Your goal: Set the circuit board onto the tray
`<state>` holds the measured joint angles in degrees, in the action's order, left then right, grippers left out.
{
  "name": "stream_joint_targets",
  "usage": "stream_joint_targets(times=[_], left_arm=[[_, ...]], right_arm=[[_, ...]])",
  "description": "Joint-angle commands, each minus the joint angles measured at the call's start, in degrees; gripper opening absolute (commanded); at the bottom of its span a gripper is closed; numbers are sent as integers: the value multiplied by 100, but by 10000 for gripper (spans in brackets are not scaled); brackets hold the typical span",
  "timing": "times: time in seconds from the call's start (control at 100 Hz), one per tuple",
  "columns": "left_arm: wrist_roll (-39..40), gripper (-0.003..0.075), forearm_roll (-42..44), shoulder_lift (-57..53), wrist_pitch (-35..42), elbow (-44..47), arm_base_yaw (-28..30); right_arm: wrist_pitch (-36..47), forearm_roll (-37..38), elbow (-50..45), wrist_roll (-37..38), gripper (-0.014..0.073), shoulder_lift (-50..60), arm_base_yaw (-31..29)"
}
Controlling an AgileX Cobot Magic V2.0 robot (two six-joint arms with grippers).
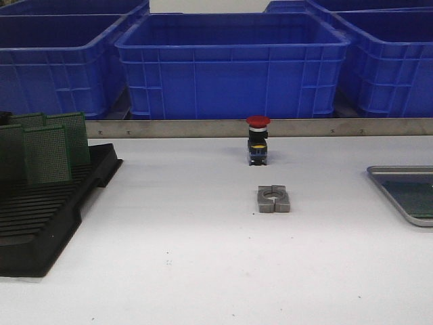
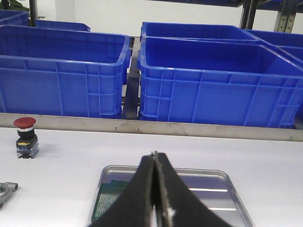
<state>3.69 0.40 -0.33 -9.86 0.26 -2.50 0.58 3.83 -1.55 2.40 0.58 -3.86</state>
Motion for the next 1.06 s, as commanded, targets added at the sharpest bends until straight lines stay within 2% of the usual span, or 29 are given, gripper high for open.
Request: stream_joint_targets(times=[0.0,1.05], left_arm=[[49,-20,-40,-158,440,106,16],[49,-20,-40,-158,440,106,16]], right_arm=[[281,56,-5,-2,-60,132,-28],[220,50,1,-2,-60,127,-28]])
